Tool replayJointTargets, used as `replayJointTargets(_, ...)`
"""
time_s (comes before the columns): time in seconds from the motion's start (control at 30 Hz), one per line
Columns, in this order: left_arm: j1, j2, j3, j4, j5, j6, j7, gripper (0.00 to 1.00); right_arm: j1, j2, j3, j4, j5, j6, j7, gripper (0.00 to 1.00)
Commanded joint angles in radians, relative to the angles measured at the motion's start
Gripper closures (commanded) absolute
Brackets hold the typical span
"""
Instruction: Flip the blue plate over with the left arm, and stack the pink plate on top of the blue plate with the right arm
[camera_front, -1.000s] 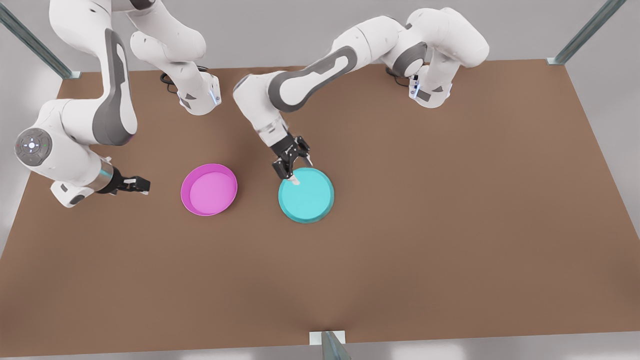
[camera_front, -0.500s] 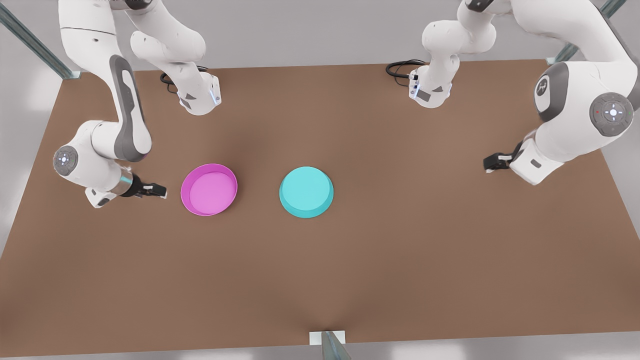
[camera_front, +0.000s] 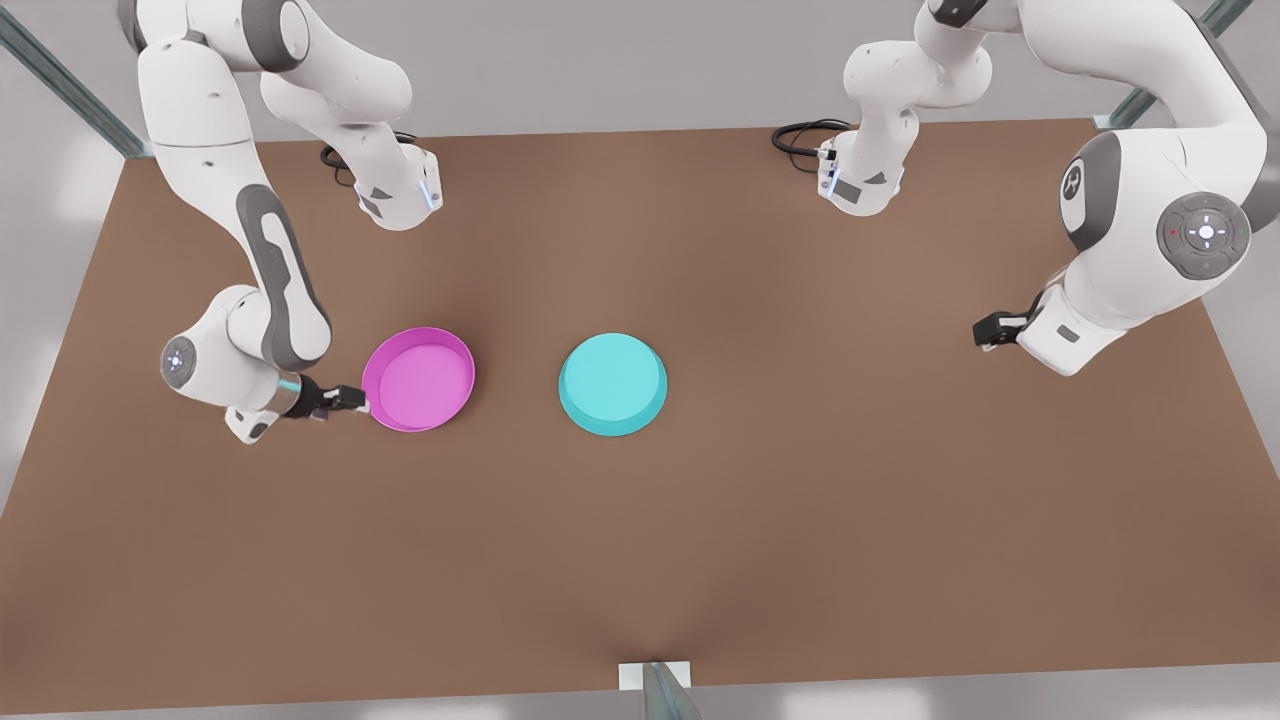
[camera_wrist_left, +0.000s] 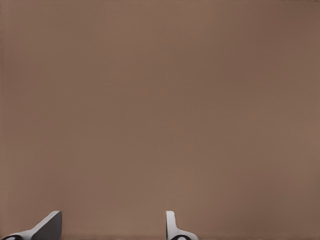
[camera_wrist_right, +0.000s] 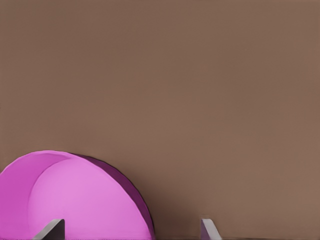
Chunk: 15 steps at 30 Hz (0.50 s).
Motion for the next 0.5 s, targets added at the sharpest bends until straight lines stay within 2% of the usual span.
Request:
replayJointTargets(0.0,0.000,-0.001,0.000,0.000,0.003,0.001,0.001,0.00,0.000,0.003,-0.002,-0.004,0.009,0.000,-0.021,0.00)
replayJointTargets(0.23,0.000,0.000,0.000,0.000,0.003,0.001,0.003,0.00,0.003,0.037,-0.002,-0.027,0.027,0.011,-0.072,0.03)
replayJointTargets(0.27,0.000,-0.001,0.000,0.000,0.003,0.001,0.003,0.00,0.004,0.043,-0.002,-0.030,0.027,0.011,-0.072,0.05)
replayJointTargets(0.33,0.000,0.000,0.000,0.000,0.003,0.001,0.001,0.00,0.004,0.049,-0.002,-0.033,0.030,0.014,-0.095,0.22)
replayJointTargets(0.47,0.000,0.000,0.000,0.000,0.001,0.001,0.004,0.00,0.006,0.071,-0.002,-0.039,0.043,0.028,-0.161,0.22)
